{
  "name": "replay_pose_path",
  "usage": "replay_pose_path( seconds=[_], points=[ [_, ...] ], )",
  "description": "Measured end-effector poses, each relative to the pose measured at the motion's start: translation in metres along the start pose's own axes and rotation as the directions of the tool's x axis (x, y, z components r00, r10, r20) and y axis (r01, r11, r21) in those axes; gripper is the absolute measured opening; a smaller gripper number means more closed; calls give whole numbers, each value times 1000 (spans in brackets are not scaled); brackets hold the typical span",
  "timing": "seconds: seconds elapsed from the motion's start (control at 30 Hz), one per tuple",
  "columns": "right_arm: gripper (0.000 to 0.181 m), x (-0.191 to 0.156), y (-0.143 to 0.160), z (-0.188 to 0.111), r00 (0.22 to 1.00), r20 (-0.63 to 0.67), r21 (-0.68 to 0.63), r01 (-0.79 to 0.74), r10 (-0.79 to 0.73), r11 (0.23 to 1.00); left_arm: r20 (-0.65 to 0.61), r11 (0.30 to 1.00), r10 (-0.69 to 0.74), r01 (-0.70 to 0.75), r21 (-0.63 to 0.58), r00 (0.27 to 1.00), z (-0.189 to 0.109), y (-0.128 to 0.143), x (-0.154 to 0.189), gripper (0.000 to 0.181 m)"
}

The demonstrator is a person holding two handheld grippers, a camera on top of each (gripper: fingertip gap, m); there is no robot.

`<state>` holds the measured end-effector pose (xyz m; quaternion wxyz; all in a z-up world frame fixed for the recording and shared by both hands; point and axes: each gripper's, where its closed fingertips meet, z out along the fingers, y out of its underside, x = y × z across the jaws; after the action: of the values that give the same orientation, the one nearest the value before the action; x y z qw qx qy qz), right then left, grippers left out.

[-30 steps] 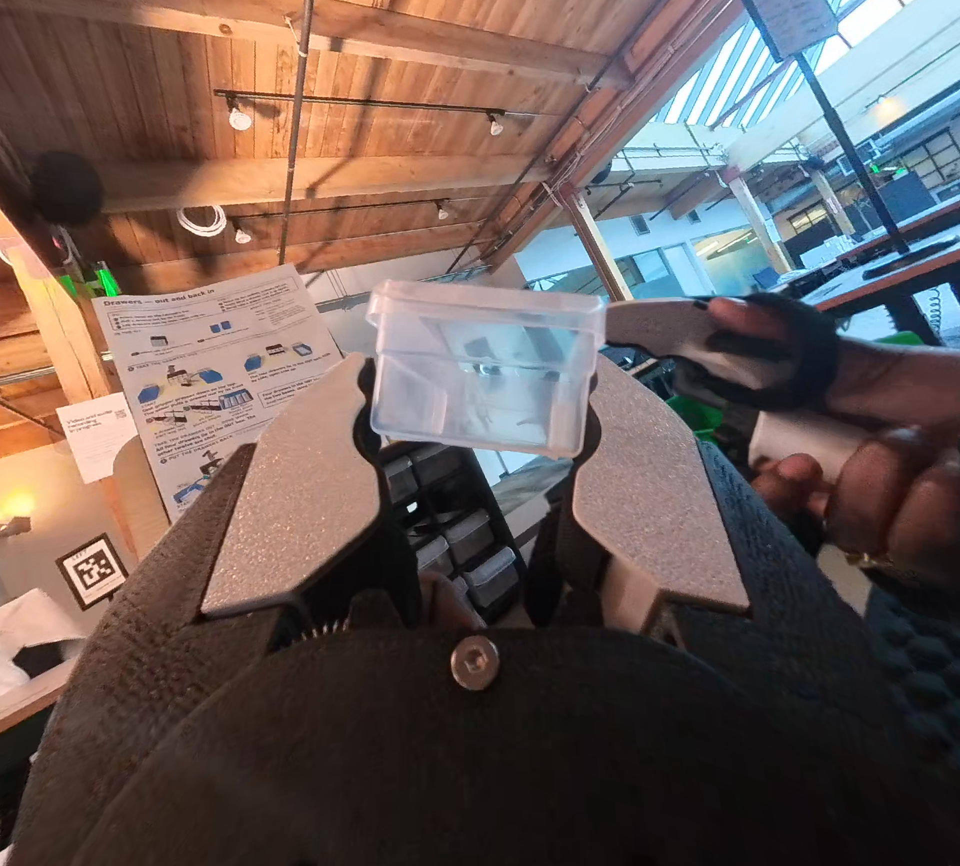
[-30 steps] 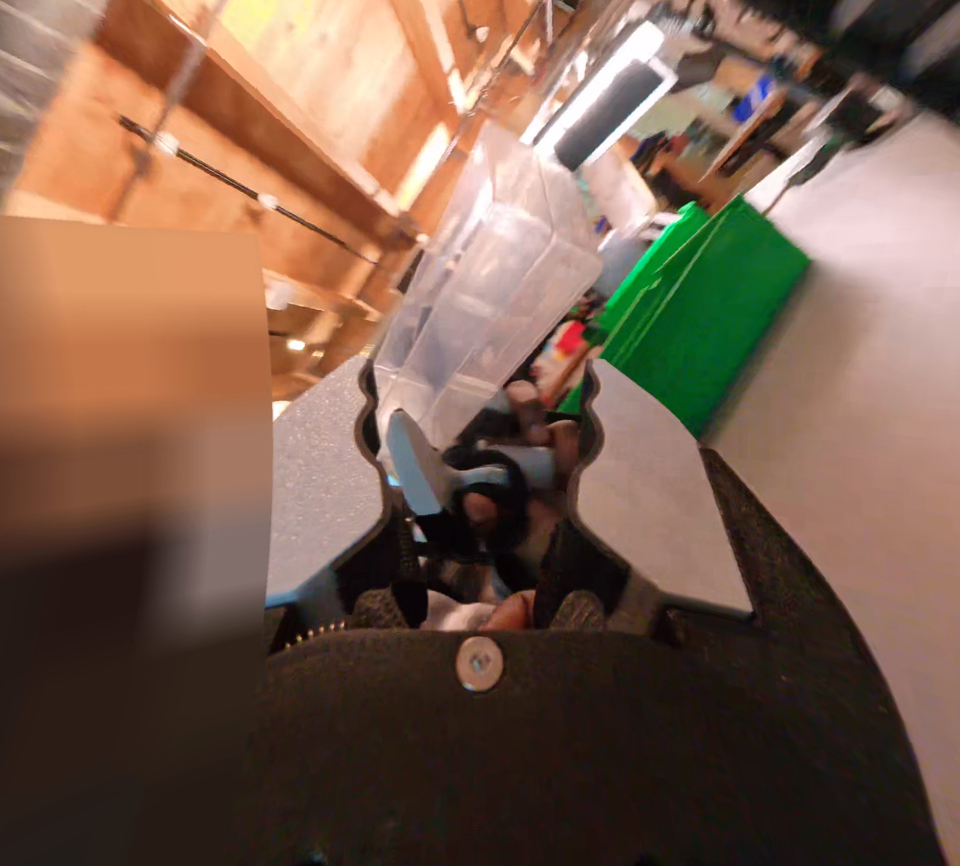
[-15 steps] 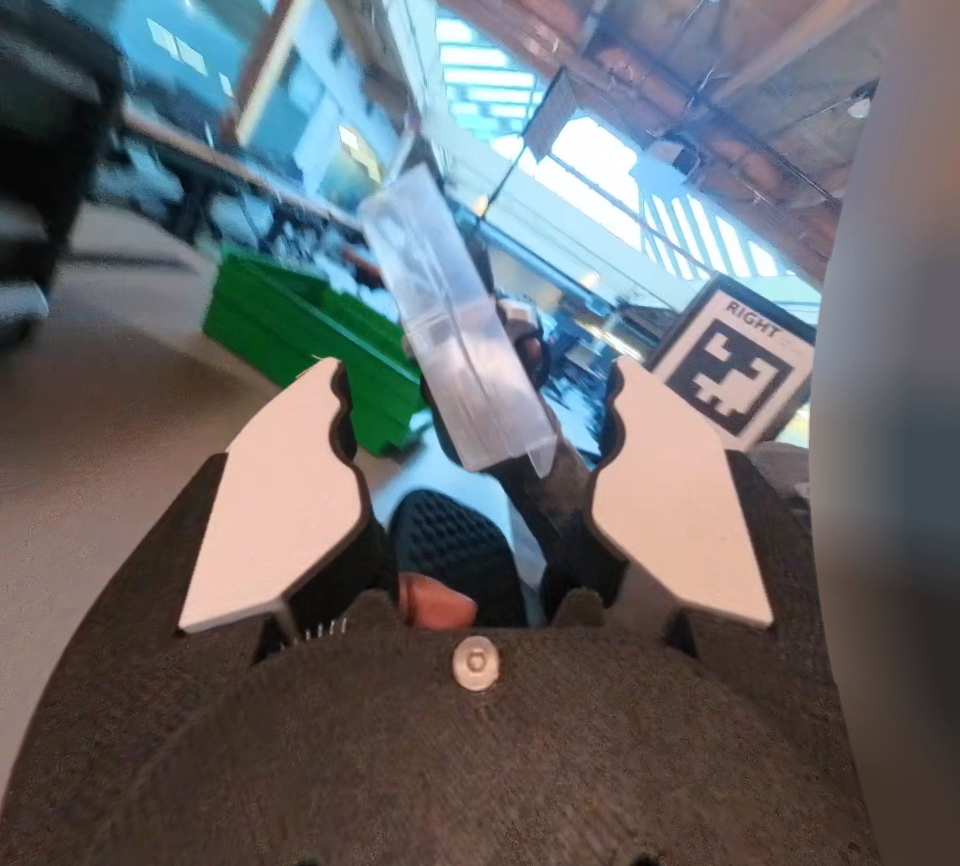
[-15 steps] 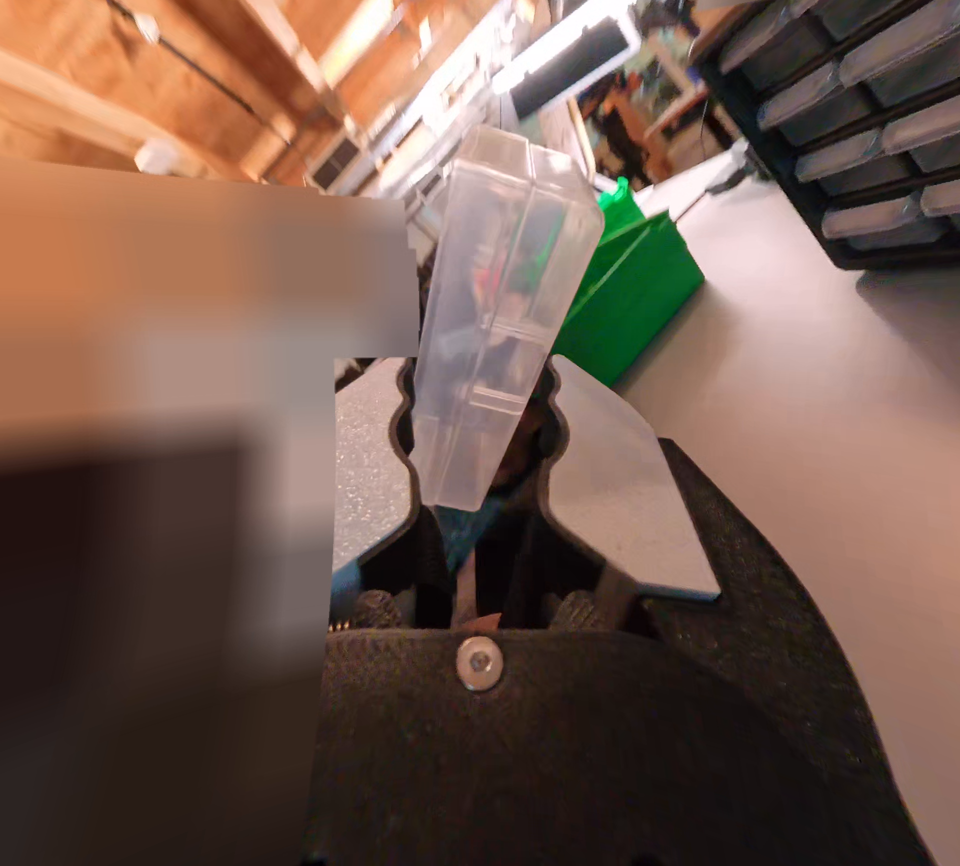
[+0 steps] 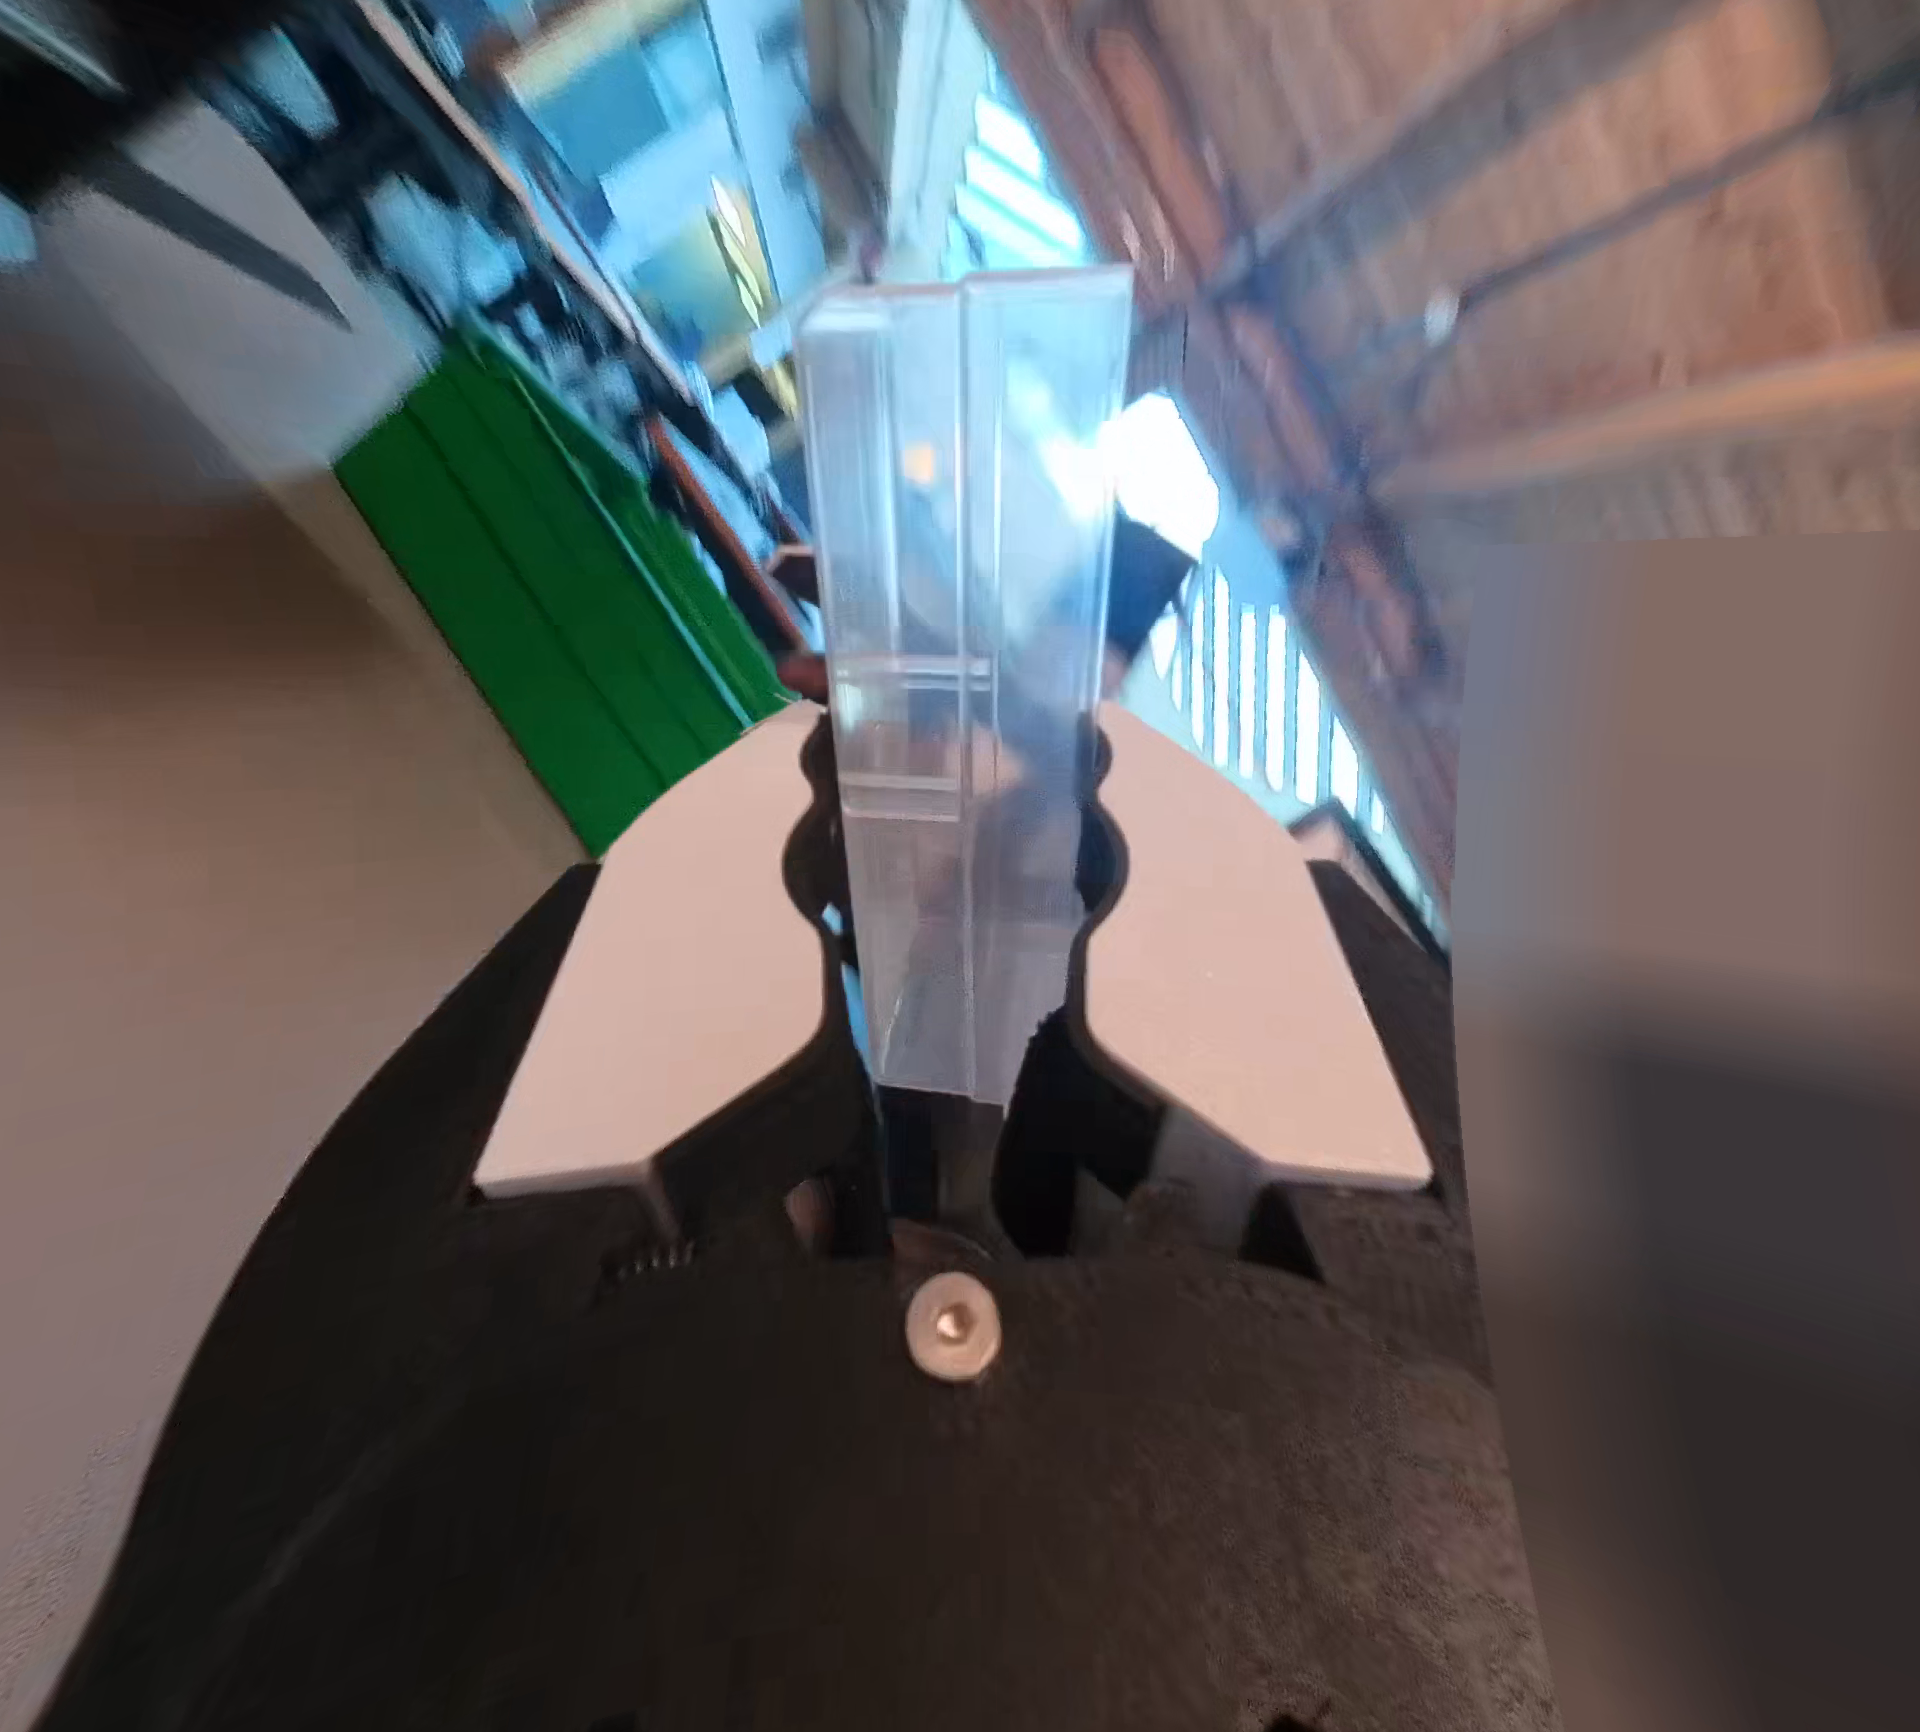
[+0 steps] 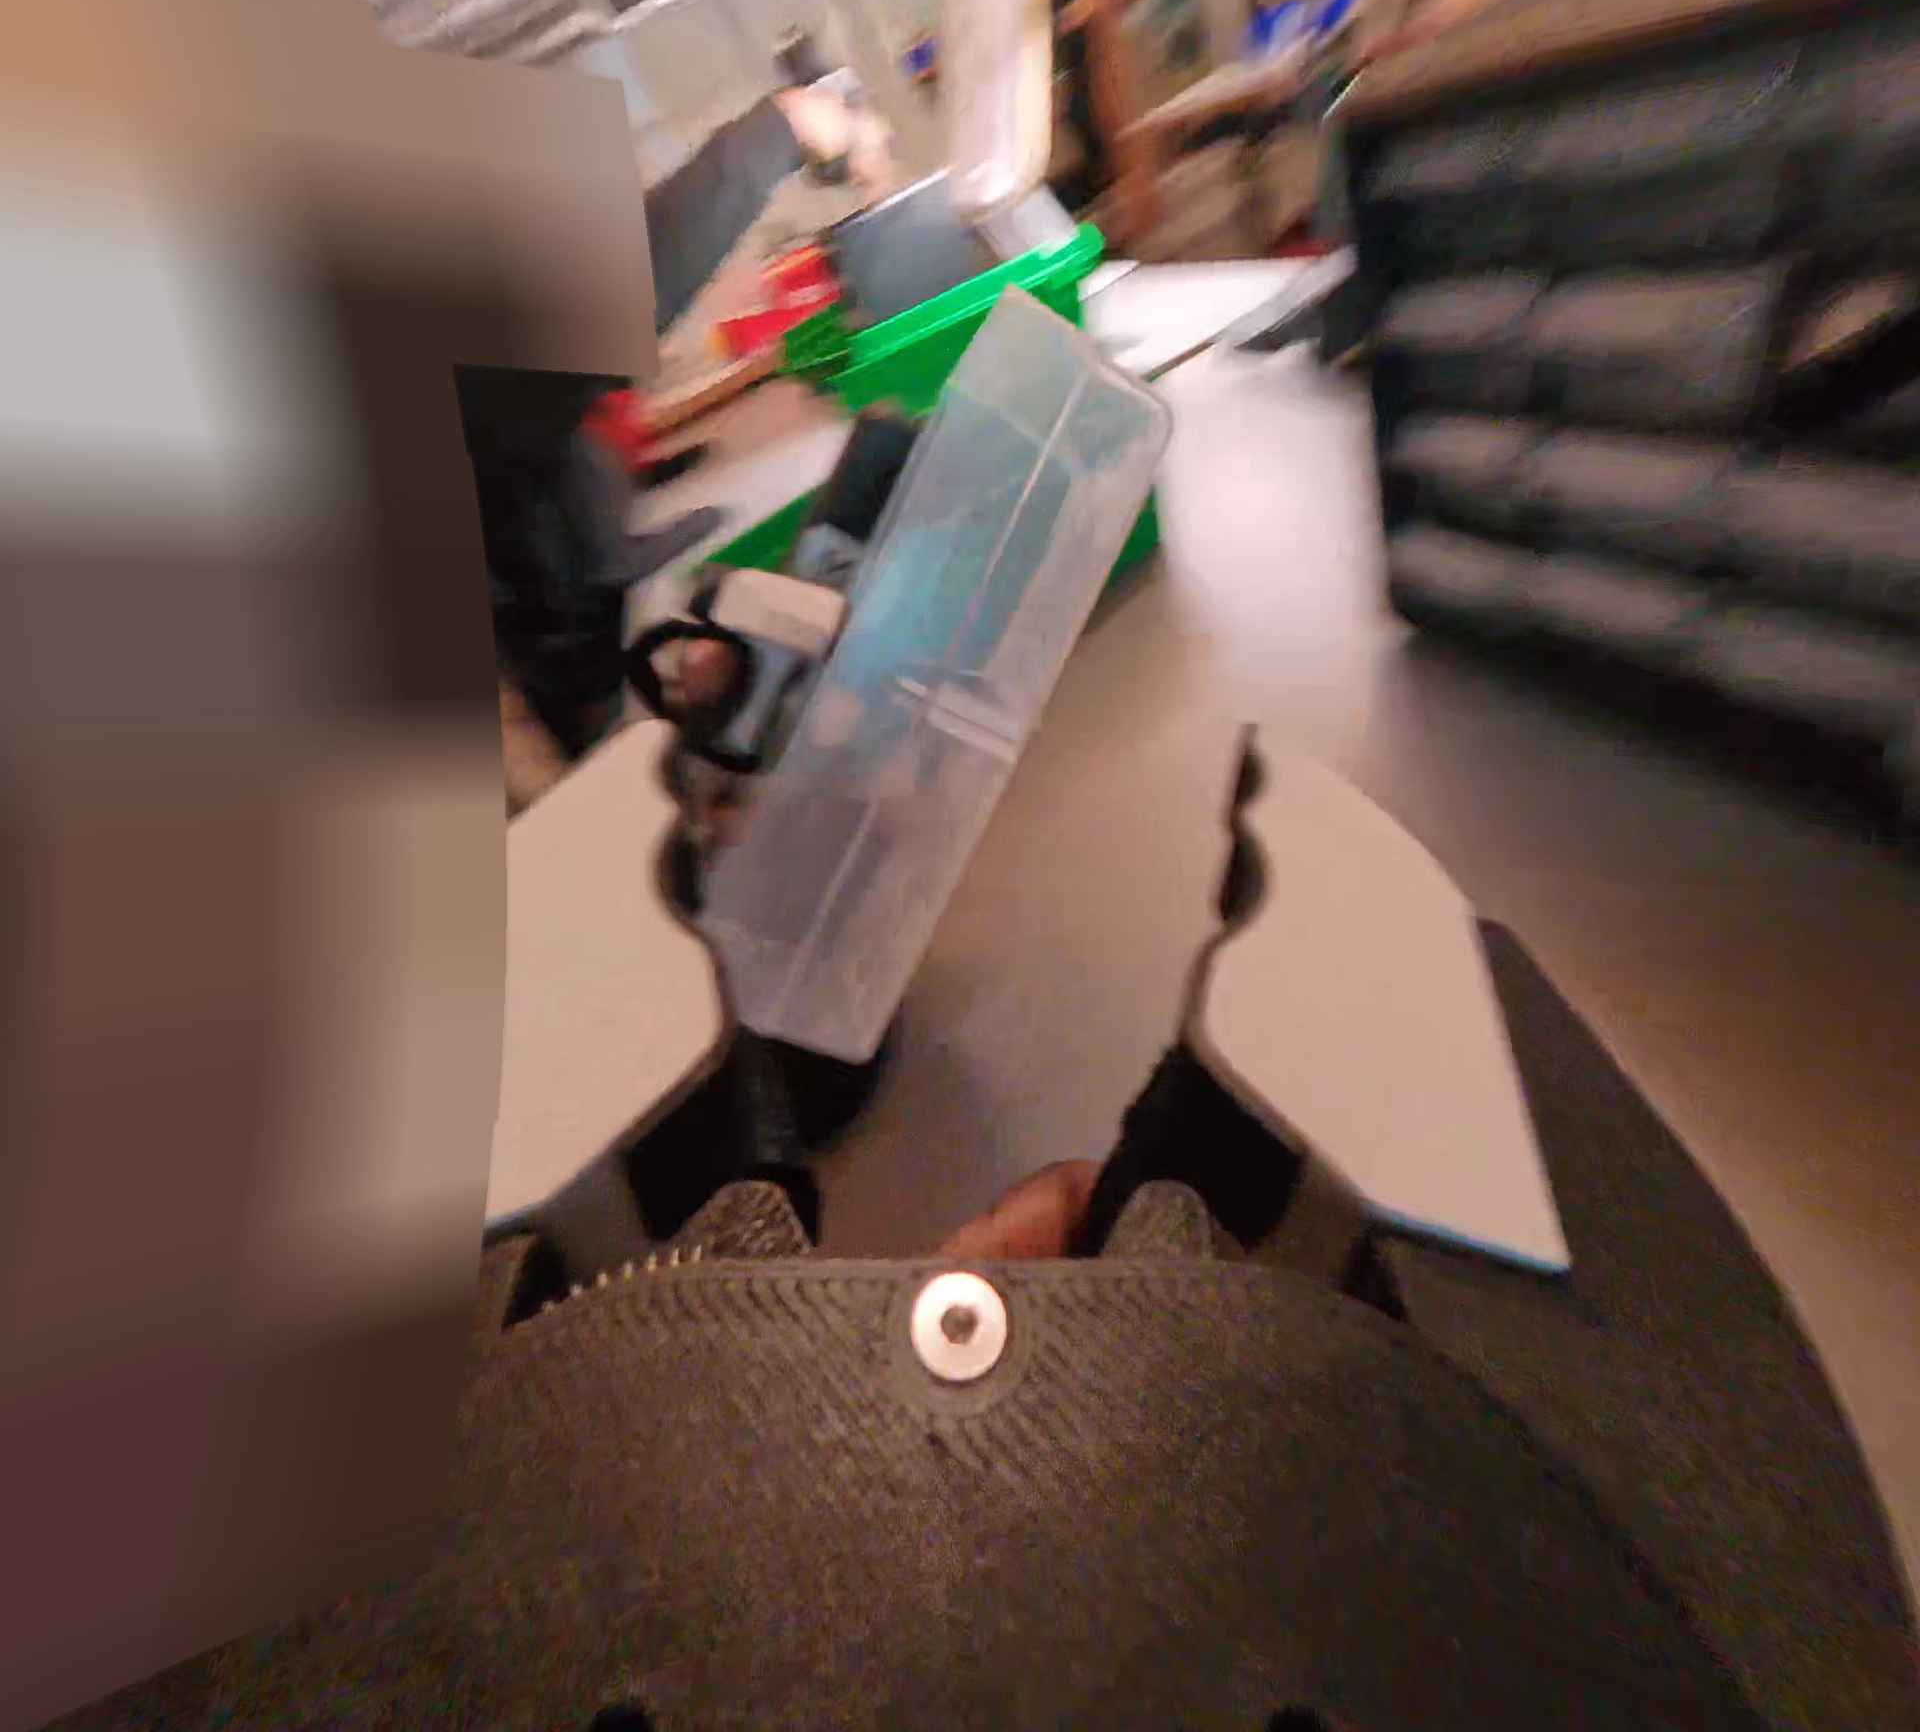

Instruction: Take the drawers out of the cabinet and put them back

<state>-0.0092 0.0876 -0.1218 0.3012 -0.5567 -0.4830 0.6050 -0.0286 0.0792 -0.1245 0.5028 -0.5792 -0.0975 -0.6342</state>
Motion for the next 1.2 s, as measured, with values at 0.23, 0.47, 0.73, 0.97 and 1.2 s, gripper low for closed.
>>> replay_pose_path(
  seconds=[0.23, 0.47, 0.73, 0.97, 1.2],
  points=[
    [89, -24, -6, -16, 444, -649, -29, 797, -618, 603, 9, 945, -118, 110, 308, 993, -13, -42, -2, 44],
    [65, -14, 5, 6, 362, -651, -142, 806, -667, 575, -32, 949, -163, 165, 269, 986, 2, -27, 5, 44],
    [61, -11, 1, 1, 337, -660, -150, 816, -671, 558, -27, 974, -86, 90, 210, 996, 7, -25, 10, 44],
    [61, -26, -26, -27, 256, -747, -93, 874, -614, 477, 135, 880, 458, -470, 77, 879, -2, -49, 29, 68],
    [61, 8, -36, -55, 419, -817, 83, 765, -396, 638, 452, 151, 889, -883, -444, -76, -12, -171, 33, 28]
  ],
)
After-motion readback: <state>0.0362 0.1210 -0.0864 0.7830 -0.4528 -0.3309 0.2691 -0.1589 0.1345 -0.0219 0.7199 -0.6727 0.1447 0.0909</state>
